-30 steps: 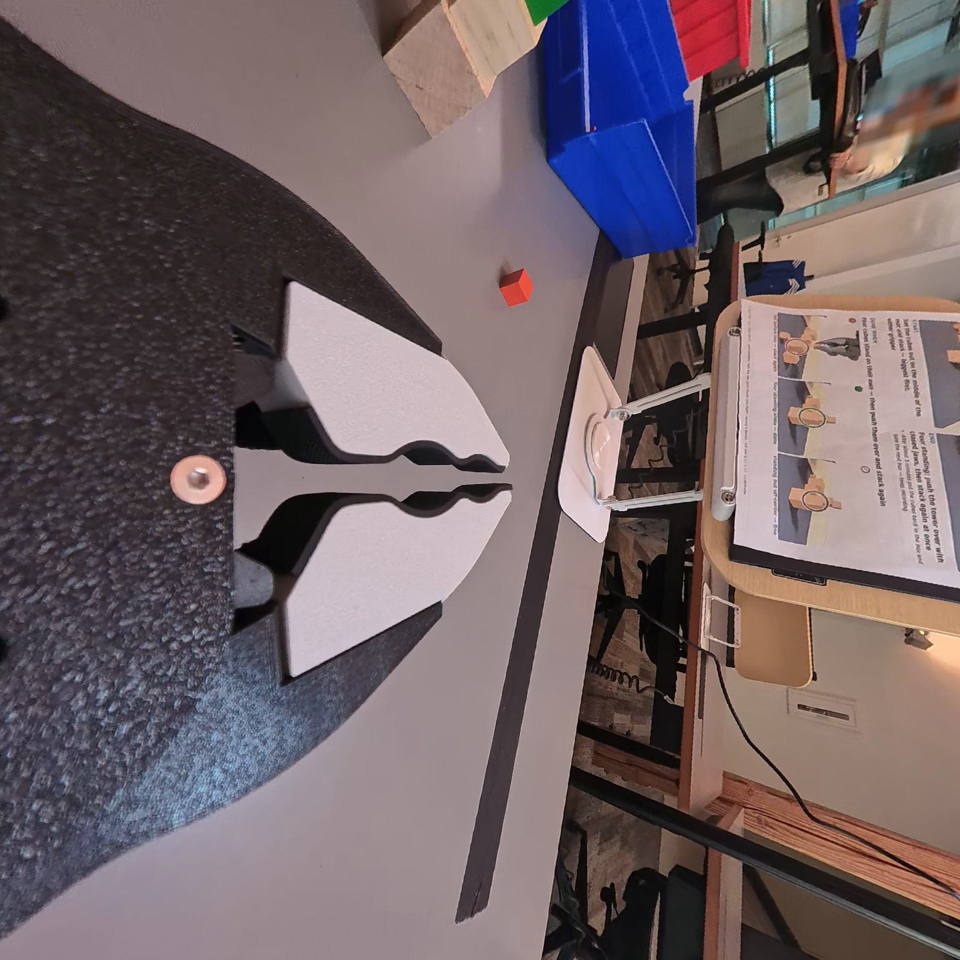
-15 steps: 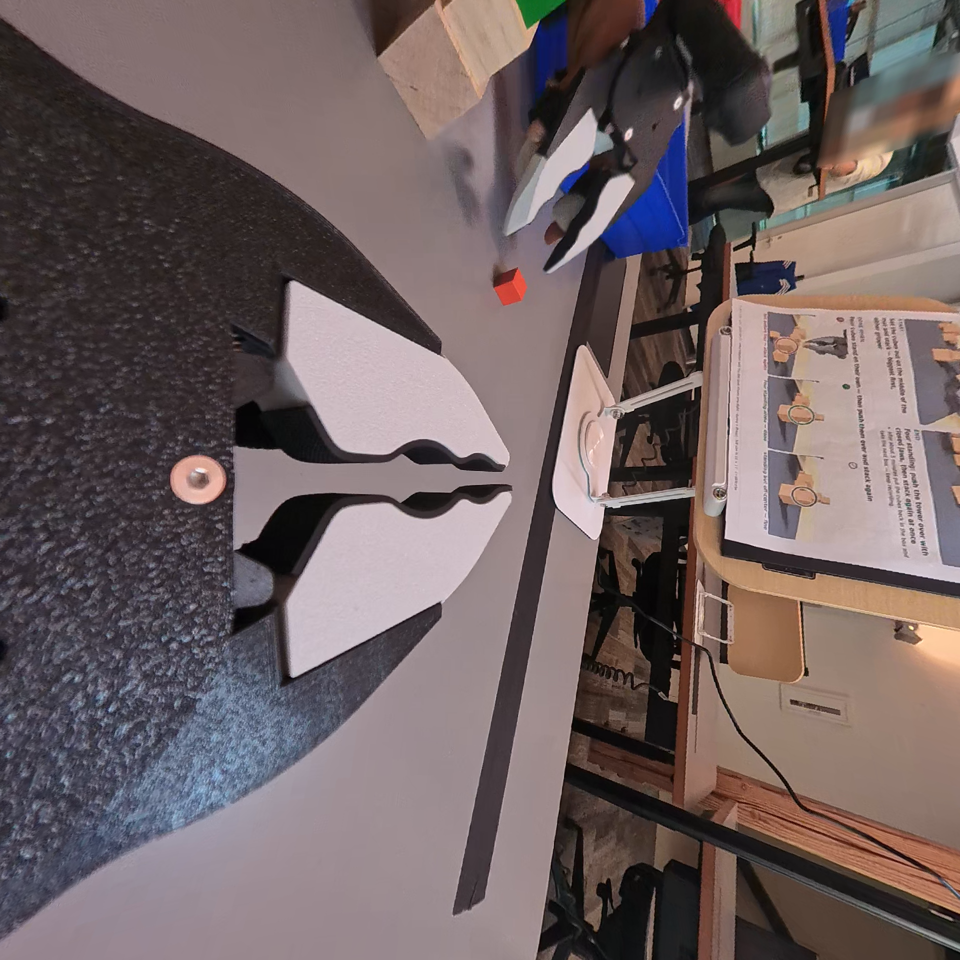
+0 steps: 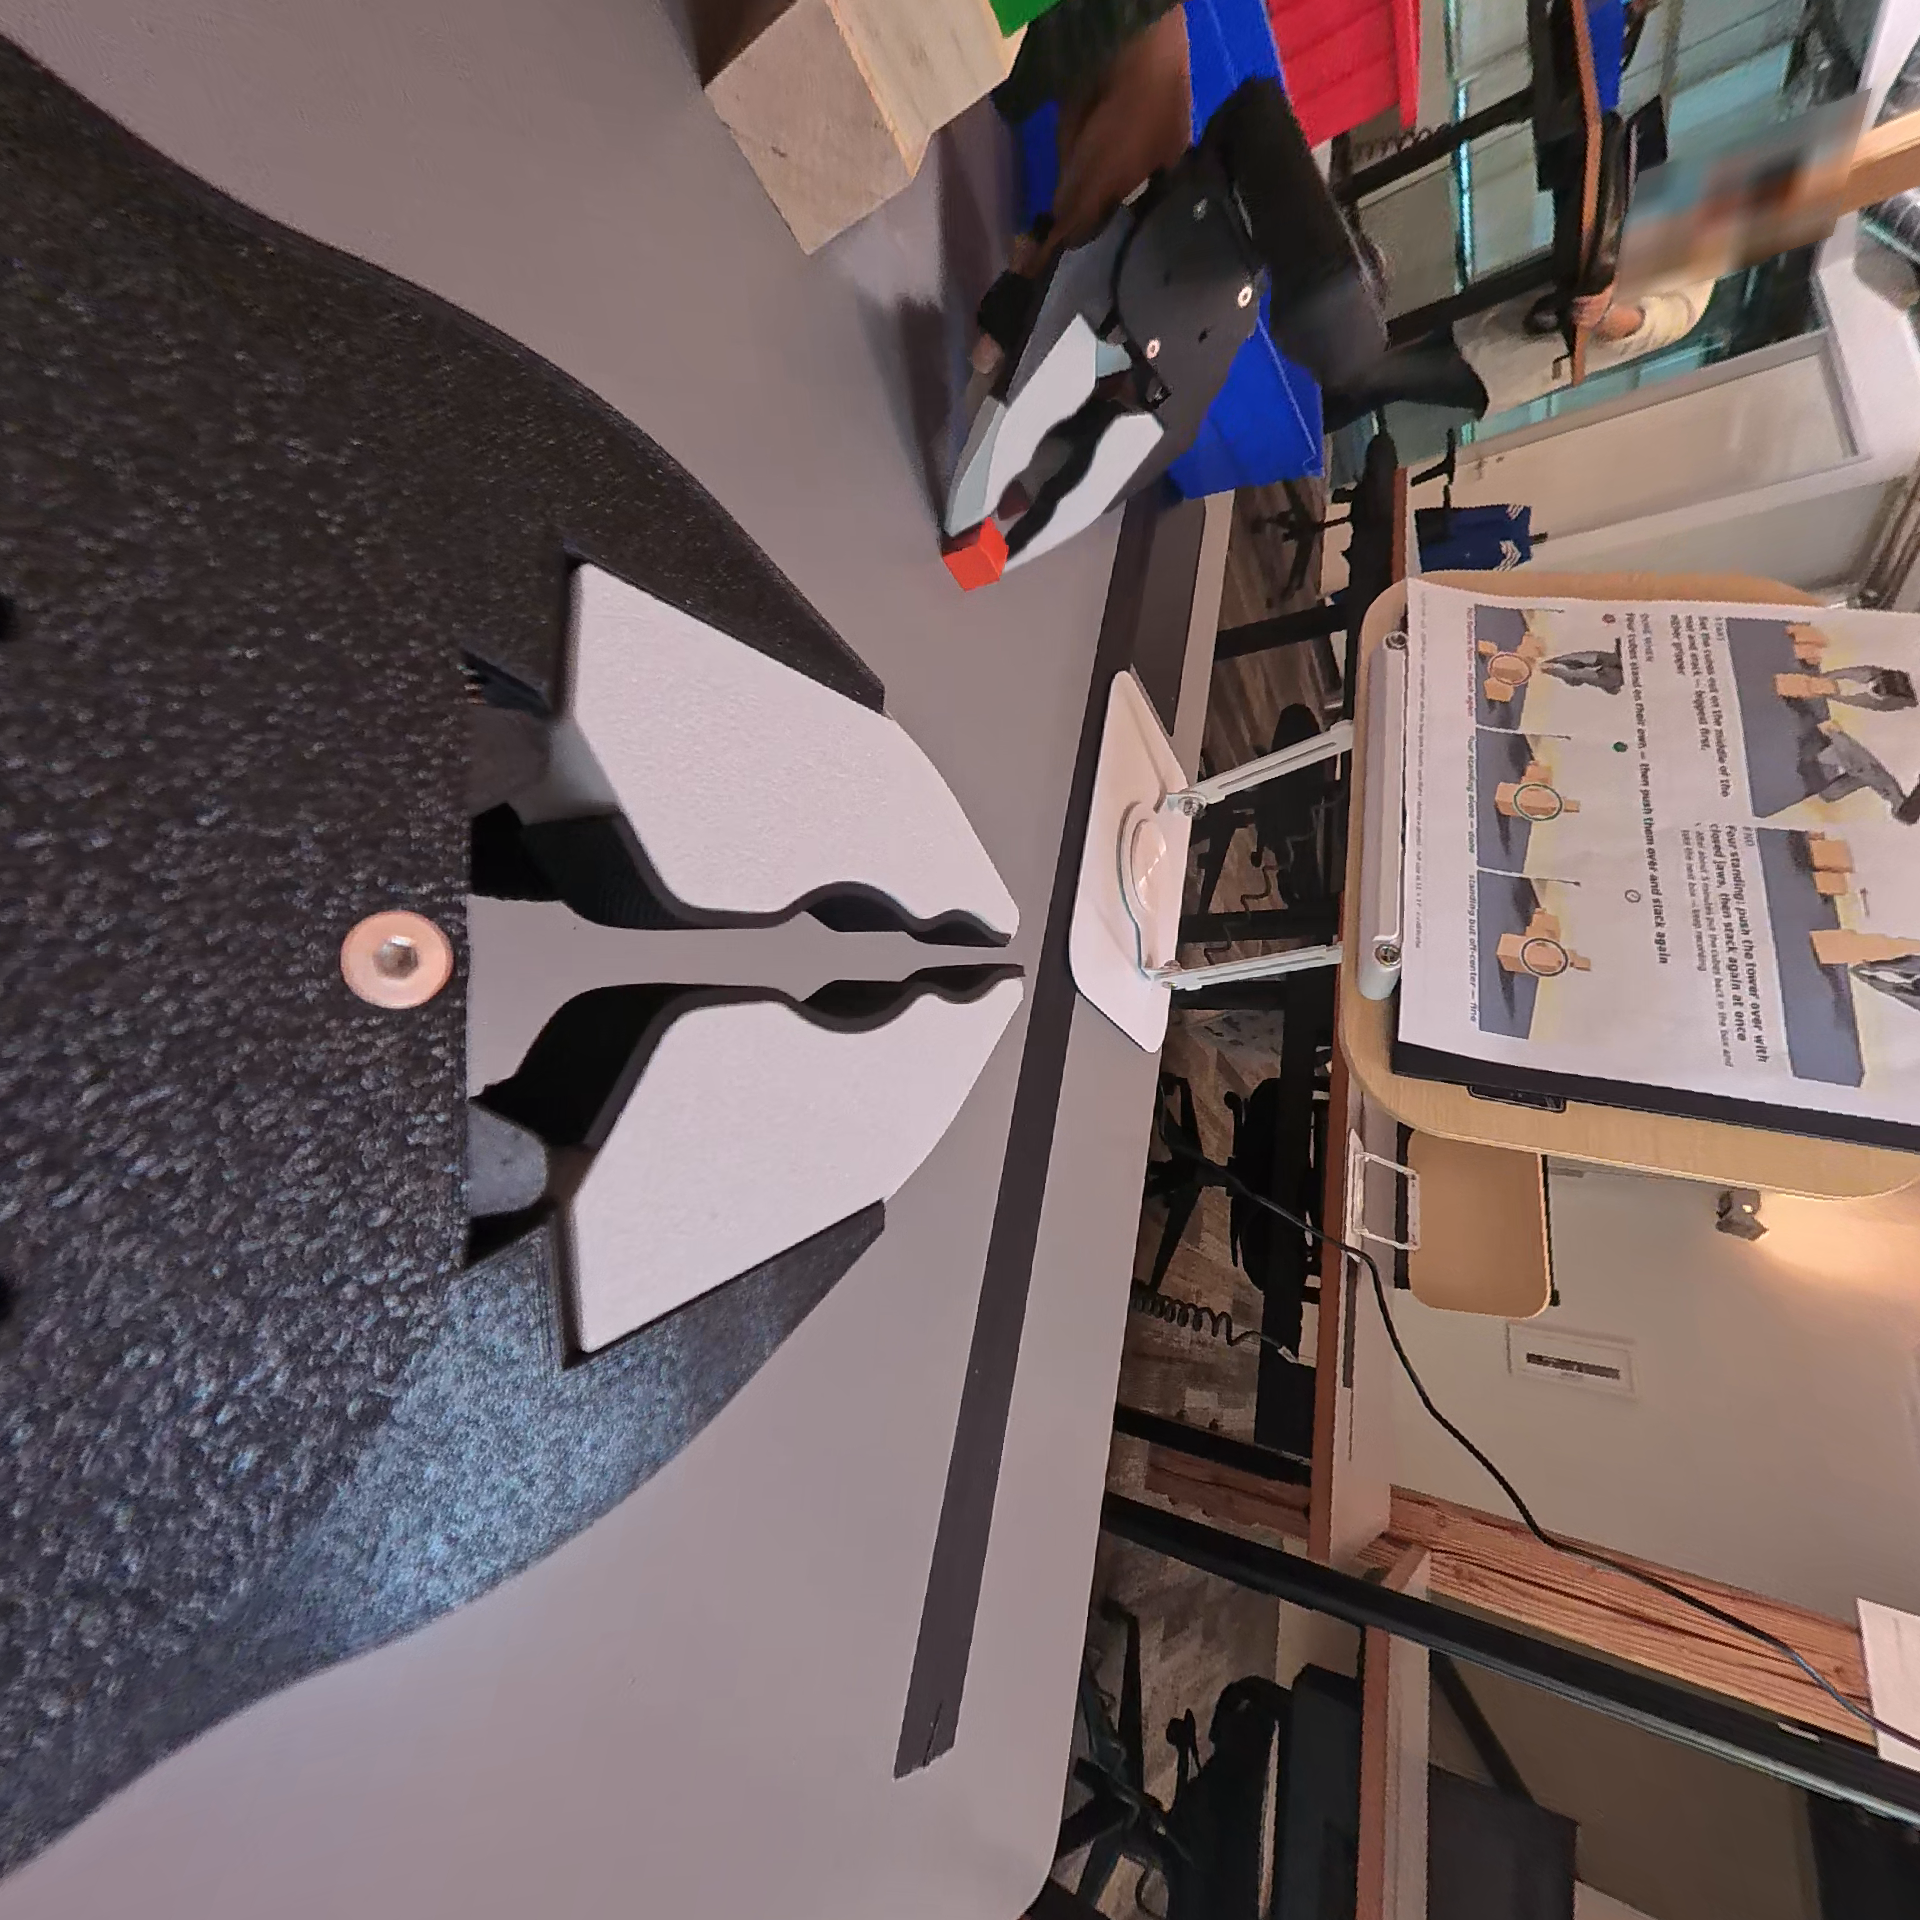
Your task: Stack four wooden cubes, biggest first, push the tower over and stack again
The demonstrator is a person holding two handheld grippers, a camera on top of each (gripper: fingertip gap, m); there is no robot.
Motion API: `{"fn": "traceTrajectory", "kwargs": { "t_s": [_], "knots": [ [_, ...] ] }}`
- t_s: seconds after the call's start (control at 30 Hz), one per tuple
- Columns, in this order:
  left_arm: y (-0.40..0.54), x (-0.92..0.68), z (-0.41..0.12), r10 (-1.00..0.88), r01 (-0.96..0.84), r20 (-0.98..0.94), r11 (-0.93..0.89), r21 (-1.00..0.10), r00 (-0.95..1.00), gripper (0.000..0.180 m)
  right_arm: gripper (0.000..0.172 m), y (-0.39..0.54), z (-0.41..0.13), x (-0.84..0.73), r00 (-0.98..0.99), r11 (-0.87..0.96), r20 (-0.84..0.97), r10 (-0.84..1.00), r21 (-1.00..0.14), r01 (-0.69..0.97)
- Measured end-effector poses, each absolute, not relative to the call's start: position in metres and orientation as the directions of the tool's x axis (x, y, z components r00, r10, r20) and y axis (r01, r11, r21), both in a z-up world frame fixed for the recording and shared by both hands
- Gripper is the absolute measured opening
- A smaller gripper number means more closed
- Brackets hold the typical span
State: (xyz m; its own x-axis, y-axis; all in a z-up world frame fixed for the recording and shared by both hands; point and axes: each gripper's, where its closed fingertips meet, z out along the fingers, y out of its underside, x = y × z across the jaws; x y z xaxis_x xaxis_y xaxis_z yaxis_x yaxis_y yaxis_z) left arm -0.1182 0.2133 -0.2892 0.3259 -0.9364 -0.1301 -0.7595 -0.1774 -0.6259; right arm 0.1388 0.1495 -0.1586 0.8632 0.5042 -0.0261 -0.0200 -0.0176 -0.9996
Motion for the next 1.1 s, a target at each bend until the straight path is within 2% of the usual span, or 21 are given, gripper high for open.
{"fn": "traceTrajectory", "kwargs": {
  "t_s": [0.17,0.43,0.53,0.87,1.1],
  "knots": [
    [0.209,-0.121,-0.273,-0.931,-0.755,-0.171,-0.144,-0.64,0.323,0.022,0.003,0.15,-0.158,0.14,0.862,-0.019,-0.032,0.505,-0.999,-0.026],
    [0.156,-0.129,-0.168,-0.955,-0.577,-0.135,-0.044,-0.816,0.264,0.022,0.003,0.149,-0.159,0.138,0.857,-0.025,-0.033,0.515,-0.999,-0.023],
    [0.125,-0.138,-0.145,-0.971,-0.518,-0.107,-0.021,-0.855,0.215,0.022,0.003,0.149,-0.16,0.138,0.858,-0.028,-0.033,0.513,-0.999,-0.022],
    [0.071,-0.16,-0.154,-0.96,-0.427,-0.039,-0.086,-0.9,0.277,0.022,0.003,0.149,-0.166,0.131,0.851,-0.04,-0.017,0.525,-0.999,0.004],
    [0.067,-0.157,-0.167,-0.961,-0.462,-0.04,-0.095,-0.882,0.275,0.022,0.003,0.149,-0.167,0.131,0.852,-0.043,-0.007,0.524,-0.999,0.018]
  ]
}}
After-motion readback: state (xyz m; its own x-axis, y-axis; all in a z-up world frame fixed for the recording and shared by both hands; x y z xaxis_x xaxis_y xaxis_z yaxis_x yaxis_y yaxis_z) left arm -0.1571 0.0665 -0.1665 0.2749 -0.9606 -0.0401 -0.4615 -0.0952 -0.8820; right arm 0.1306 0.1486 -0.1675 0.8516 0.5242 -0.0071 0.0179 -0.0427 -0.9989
